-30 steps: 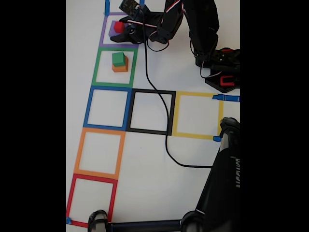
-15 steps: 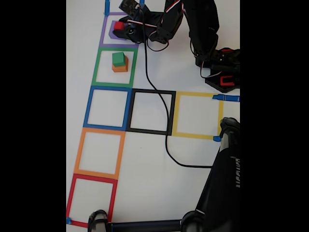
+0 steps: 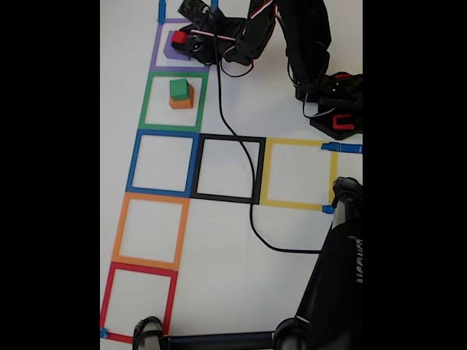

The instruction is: Tower of hanoi

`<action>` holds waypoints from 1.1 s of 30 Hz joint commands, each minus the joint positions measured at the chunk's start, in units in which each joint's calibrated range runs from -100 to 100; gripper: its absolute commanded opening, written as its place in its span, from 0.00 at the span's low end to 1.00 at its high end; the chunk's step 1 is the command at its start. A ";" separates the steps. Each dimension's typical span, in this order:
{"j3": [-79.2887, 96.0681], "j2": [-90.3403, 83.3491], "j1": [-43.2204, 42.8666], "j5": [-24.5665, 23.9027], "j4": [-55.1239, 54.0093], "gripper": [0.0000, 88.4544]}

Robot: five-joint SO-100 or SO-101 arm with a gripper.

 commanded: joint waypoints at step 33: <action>-51.78 -49.51 -15.52 0.36 114.67 0.01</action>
